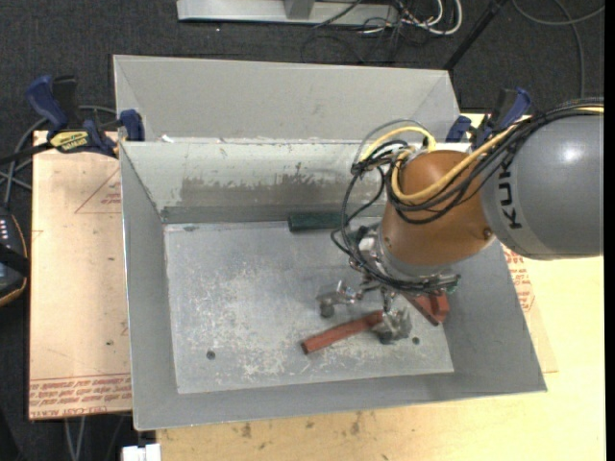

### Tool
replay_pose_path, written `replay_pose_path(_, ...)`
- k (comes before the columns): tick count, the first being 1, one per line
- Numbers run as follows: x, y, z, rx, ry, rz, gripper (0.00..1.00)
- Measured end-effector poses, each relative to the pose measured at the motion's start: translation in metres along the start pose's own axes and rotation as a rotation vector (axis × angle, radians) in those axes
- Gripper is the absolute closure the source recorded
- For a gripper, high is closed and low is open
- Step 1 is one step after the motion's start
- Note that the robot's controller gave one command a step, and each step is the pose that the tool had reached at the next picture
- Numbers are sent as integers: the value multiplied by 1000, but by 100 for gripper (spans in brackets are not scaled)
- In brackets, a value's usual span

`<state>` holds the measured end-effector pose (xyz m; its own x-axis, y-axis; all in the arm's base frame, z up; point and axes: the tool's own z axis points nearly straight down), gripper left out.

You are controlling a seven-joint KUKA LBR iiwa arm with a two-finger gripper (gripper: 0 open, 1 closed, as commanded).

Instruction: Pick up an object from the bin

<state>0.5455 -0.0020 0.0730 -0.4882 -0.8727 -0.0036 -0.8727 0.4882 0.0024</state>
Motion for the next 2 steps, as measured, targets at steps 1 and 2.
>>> replay_pose_path(1,2,-3,0,5,-1,6,100)
replay_pose_path(2,25,-25,-141,12,-3,46,100)
